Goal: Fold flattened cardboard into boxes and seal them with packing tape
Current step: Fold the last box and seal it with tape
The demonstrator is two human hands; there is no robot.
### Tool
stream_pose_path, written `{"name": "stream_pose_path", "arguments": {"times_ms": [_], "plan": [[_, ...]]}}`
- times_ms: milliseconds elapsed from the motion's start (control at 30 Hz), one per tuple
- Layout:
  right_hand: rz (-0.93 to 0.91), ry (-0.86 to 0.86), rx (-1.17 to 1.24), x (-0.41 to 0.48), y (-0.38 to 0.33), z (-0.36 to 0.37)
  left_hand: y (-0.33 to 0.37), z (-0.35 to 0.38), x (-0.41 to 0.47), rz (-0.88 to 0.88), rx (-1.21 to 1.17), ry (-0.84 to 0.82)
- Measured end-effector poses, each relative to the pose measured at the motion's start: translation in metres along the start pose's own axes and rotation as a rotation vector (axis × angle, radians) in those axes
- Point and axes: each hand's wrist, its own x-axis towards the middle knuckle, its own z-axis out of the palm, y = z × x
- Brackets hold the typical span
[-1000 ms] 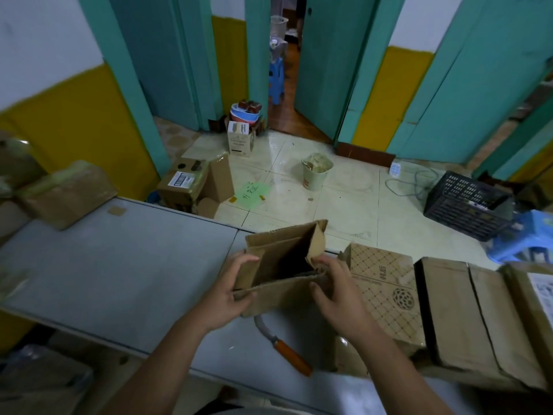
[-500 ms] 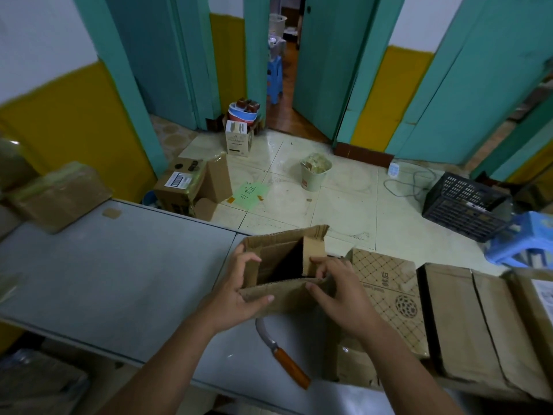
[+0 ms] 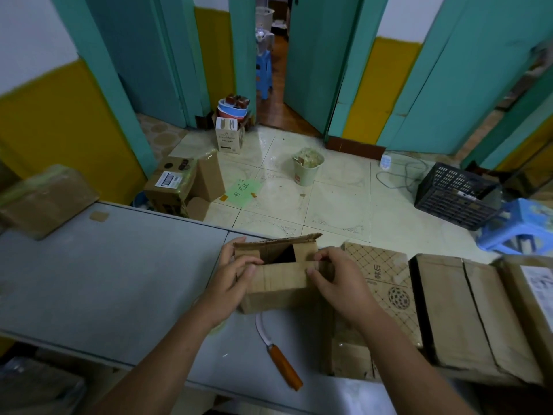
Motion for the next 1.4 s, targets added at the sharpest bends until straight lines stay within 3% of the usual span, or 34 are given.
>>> {"name": "stream_pose_path", "arguments": {"times_ms": [100,300,433,800,1133,1300,1400], "plan": [[0.033,0.033,0.029,0.005,-0.003,0.004,-0.002,0.004,0.002,0.037,0.016,0.149],[-0.03,0.019,0.026,0.008,-0.004,0.003,0.001,0.004,-0.002,0.036,-0.08,0.186],[-0.063,-0.061,-0.154,0.012,-0.005,0.003,0.001,-0.002,0.001,0.03,0.04,0.083],[-0.055,-0.094,-0.17,0.016,-0.009,0.01,0.019,-0.021,0.008,0.01,0.47,-0.218],[-0.046,-0.113,-0.257,0.003,-0.008,0.016,0.021,-0.036,0.021,0.002,0.423,-0.362],[-0.03,-0.122,-0.285,0.002,-0.013,0.017,0.021,-0.035,0.022,0.015,0.441,-0.36],[-0.035,-0.108,-0.28,0.003,-0.014,0.016,0.02,-0.037,0.013,-0.019,0.386,-0.193]]}}
